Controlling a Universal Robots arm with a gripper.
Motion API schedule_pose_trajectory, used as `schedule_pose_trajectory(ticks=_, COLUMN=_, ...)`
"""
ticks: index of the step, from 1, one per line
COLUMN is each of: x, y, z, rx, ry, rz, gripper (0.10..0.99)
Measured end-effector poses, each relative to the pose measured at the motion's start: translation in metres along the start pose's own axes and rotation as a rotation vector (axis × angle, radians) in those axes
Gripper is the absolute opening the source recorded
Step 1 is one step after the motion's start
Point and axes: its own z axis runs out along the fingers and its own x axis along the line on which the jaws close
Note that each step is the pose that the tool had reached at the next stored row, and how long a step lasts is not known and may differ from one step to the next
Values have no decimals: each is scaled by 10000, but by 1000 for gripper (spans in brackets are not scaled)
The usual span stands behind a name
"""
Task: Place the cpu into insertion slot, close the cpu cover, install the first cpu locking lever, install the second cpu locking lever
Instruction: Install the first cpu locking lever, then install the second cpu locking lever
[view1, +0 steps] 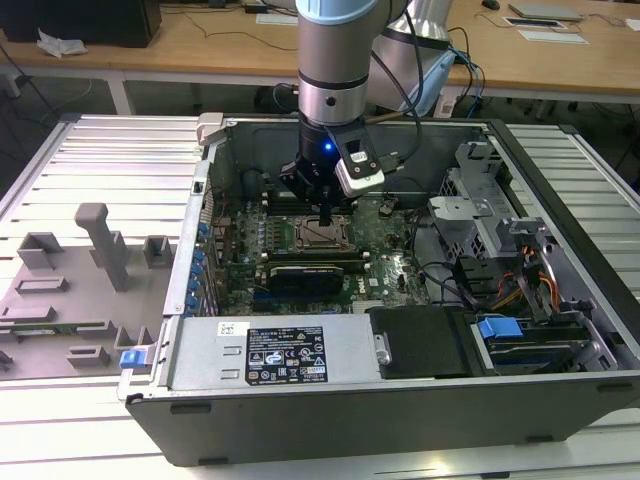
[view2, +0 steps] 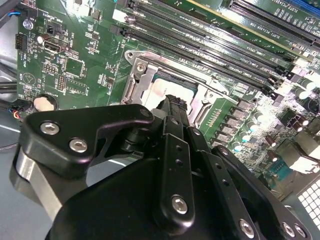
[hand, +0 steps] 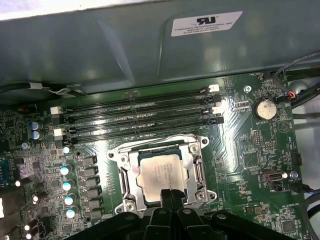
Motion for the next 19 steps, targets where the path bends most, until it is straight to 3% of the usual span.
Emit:
schedule_pose_trajectory(ticks=15, x=-4, y=-3, z=-44, rx=10, ry=0, rz=-1, gripper=106)
schedule_pose_trajectory(ticks=17, x=-7, y=-23, z=-44, rx=8, ry=-1, rz=-1, gripper=106)
schedule_pose_trajectory(ticks=19, x=-18, y=-100, z=-45, rx=7, ry=-2, rz=0, gripper=106)
